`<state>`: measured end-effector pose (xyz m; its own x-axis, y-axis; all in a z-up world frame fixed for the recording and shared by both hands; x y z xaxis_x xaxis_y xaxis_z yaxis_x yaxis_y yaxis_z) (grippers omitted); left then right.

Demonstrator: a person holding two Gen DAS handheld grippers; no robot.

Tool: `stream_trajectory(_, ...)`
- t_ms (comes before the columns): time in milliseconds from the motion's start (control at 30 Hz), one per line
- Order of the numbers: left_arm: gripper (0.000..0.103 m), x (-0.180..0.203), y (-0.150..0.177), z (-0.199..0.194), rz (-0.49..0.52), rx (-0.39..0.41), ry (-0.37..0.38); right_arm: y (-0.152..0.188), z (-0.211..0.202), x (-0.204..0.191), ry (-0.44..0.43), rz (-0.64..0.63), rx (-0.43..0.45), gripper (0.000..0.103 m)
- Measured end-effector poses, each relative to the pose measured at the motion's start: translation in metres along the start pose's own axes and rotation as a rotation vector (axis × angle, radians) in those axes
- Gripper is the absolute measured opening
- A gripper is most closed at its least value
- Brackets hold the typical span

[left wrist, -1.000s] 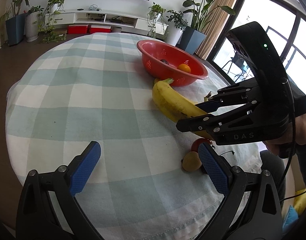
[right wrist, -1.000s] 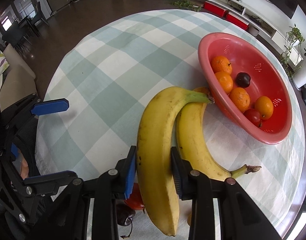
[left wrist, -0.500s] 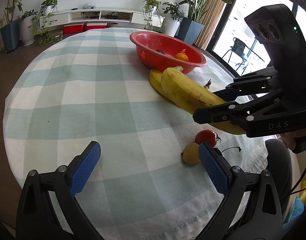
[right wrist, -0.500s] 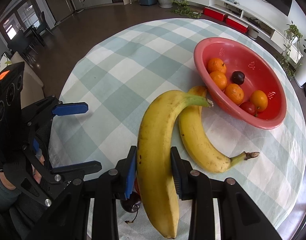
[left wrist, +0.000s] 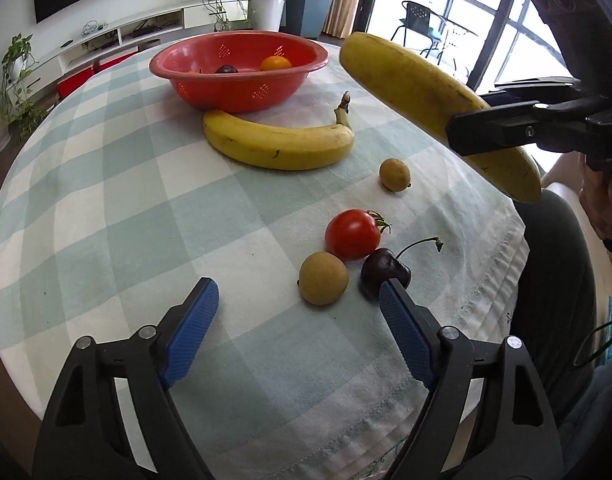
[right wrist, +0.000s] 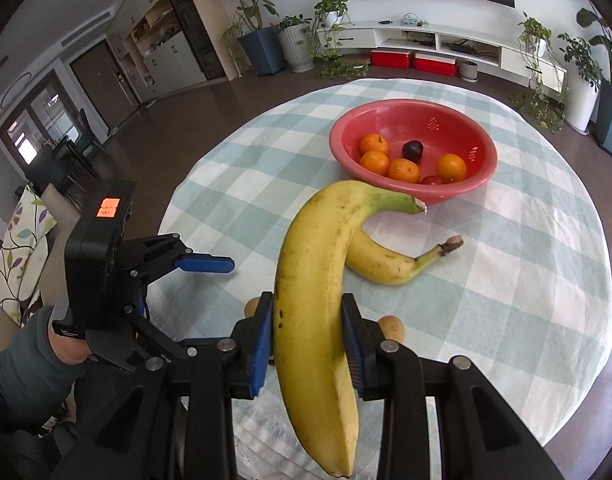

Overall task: Organize fruits
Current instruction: 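Grasp a brown kiwi with the left tool while the right tool holds the banana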

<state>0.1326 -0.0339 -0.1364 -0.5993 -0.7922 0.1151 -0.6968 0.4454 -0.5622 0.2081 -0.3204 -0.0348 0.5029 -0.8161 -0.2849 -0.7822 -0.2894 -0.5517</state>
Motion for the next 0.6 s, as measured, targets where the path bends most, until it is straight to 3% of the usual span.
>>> stream_trajectory(167, 0.078, 0.001, -0.002, 0.004, 0.047, -0.029, -0.005, 0.014, -0.003, 0.014, -0.018, 0.063, 0.019, 0.035)
stream_trajectory(233, 0.071, 0.005, -0.003, 0.008, 0.073, -0.047, 0.005, 0.019, -0.005, 0.019, -0.023, 0.08, 0.024, 0.035)
stream_trajectory(333, 0.069, 0.006, -0.007, 0.013, 0.091, -0.056, 0.004, 0.024, -0.007, 0.023, -0.03, 0.098, 0.028, 0.035)
stream_trajectory(400, 0.058, 0.004, -0.009, 0.016, 0.093, -0.067, 0.005, 0.027, -0.008, 0.024, -0.035, 0.105, 0.031, 0.035)
stream_trajectory(600, 0.058, 0.012, -0.008, 0.025, 0.161, -0.101, -0.005, 0.032, -0.008, 0.027, -0.049, 0.121, 0.035, 0.035)
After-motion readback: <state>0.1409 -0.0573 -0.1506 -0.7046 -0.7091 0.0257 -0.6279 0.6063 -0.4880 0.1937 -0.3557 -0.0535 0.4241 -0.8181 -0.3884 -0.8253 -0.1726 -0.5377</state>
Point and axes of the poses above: each gripper's, at about its wrist camera, not at the fingertips, and z roughly the way its jaws point, x to its right, y to its underside, the point moved 7 cm from there along z, roughly the way its jaws point, and after that the axes turned 3 degrees about z, right-handed, at the moved point
